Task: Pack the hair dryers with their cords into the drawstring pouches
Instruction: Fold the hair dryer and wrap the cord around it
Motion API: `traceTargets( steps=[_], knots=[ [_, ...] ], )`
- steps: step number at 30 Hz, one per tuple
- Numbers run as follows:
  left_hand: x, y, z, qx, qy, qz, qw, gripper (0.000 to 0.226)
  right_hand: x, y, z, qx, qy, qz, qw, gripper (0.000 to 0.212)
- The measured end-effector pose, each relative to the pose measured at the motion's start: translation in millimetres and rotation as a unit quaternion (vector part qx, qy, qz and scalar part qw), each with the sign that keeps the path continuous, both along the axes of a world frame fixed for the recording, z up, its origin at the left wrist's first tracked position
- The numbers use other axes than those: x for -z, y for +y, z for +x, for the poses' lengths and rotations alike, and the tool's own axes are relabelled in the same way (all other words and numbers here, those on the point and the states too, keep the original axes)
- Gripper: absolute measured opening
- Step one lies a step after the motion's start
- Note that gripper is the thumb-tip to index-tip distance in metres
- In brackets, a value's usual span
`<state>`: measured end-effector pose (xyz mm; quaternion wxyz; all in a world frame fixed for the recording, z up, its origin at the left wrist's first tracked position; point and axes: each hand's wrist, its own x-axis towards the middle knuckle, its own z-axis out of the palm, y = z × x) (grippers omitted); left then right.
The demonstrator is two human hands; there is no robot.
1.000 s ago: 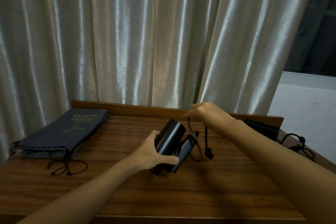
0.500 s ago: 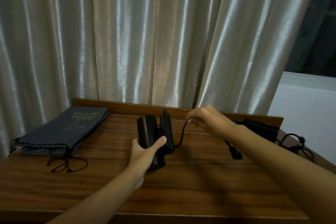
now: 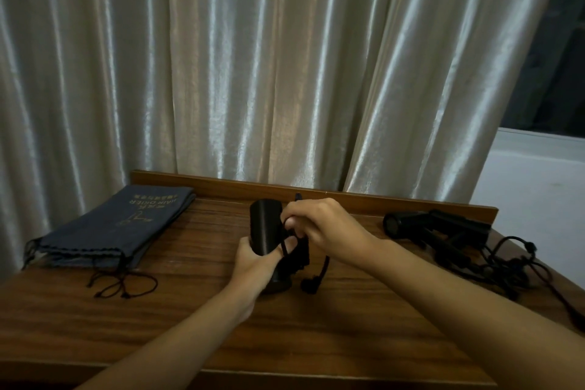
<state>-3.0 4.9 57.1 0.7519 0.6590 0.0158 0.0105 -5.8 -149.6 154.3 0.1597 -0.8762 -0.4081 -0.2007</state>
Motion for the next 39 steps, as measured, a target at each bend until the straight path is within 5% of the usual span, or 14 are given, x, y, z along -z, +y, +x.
traceTargets(
  steps=[5, 11, 15, 20, 25, 27, 30, 33, 39],
  knots=[
    [2.2, 1.6, -2.0, 0.034, -0.014, 0.002, 0.999, 0.036, 5.9, -0.6, 9.8, 0.069, -0.016, 0.070, 0.995, 0.015],
    [5.3, 8.8, -4.5, 0.086, -0.025, 0.052, 0.995, 0.085, 2.7, -3.1, 19.6, 0.133, -0.096, -0.058, 0.985, 0.015],
    [6.2, 16.3, -1.8, 0.088, 0.010, 0.035, 0.995, 0.090, -11.9, -17.1, 28.1, 0.162, -0.152, -0.178, 0.959, 0.035],
    [-5.4, 28.7, -5.6, 0.232, 0.047, 0.045, 0.970, 0.083, -22.7, -28.9, 40.0, 0.058, -0.212, -0.272, 0.937, 0.022],
    [-13.5, 41.6, -9.7, 0.279, 0.051, -0.025, 0.959, 0.075, -30.7, -37.7, 46.1, 0.091, -0.180, -0.284, 0.938, 0.055],
    [-15.5, 46.4, -10.6, 0.288, 0.056, -0.034, 0.955, 0.076, -28.8, -40.9, 49.0, 0.120, -0.112, -0.249, 0.955, 0.059],
    [-14.7, 53.9, -11.7, 0.317, 0.084, -0.043, 0.944, 0.080, -28.2, -47.9, 56.6, 0.083, 0.191, -0.053, 0.977, 0.030],
    [-11.8, 61.7, -14.1, 0.346, 0.103, -0.054, 0.931, 0.079, -29.0, -49.0, 57.5, 0.025, 0.428, 0.034, 0.903, 0.021],
    [2.7, 60.0, -9.1, 0.344, 0.109, -0.206, 0.909, 0.070, 3.6, -52.2, 54.7, -0.003, 0.568, 0.180, 0.803, 0.022]
  ],
)
